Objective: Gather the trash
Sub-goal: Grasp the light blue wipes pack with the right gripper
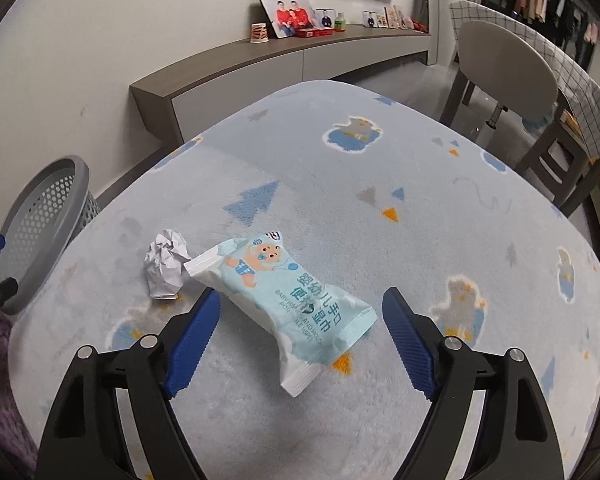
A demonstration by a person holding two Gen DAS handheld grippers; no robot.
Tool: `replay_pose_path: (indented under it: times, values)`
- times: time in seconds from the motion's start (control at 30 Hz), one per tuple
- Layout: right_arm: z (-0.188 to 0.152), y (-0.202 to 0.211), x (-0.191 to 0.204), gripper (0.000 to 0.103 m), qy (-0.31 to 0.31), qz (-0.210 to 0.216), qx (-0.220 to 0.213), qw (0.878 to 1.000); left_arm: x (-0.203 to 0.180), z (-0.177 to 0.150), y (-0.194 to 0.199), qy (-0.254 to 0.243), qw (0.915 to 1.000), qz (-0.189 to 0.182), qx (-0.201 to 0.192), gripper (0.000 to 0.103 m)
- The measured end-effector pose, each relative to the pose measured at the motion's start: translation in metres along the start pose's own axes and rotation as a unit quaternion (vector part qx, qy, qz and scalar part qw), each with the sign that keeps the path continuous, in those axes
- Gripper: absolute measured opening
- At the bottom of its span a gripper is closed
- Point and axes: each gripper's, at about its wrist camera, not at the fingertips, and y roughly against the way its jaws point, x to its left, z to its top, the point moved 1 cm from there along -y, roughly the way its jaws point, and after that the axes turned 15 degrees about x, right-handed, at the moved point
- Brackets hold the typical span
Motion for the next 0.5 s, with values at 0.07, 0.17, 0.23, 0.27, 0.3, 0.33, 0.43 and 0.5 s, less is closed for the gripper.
replay_pose_path:
  times: [0.07,0.17,0.23,0.27,0.3,0.33,0.43,0.5]
  values:
    - [0.005,-0.004,-0.002,0.080,0.013,0.011,0.004,1.000,0.000,0.001,-0.002,0.001,1.0000,0.000,0.002,0.086]
    - [0.013,-0.011,-0.005,0.080,0.027,0.038,0.014,0.999,0.000,0.002,-0.004,0.000,1.0000,0.002,0.005,0.086]
    - [0.017,-0.015,-0.005,0.080,0.036,0.049,0.017,0.998,0.000,0.002,-0.005,-0.001,1.0000,0.002,0.007,0.086]
    - [0.018,-0.017,-0.004,0.080,0.039,0.056,0.020,0.997,-0.001,0.002,-0.006,-0.001,1.0000,0.003,0.008,0.086]
    - [0.021,-0.019,-0.004,0.080,0.043,0.065,0.026,0.997,-0.001,0.002,-0.006,-0.002,1.0000,0.004,0.009,0.086]
    - [0.022,-0.022,-0.003,0.080,0.045,0.068,0.032,0.996,-0.001,0.003,-0.007,-0.002,0.9999,0.004,0.010,0.086]
    - [0.024,-0.027,0.001,0.080,0.056,0.062,0.039,0.996,-0.001,0.003,-0.008,-0.002,0.9999,0.003,0.011,0.086]
    - [0.024,-0.029,0.004,0.080,0.062,0.061,0.043,0.995,-0.002,0.003,-0.008,-0.004,0.9999,0.004,0.011,0.086]
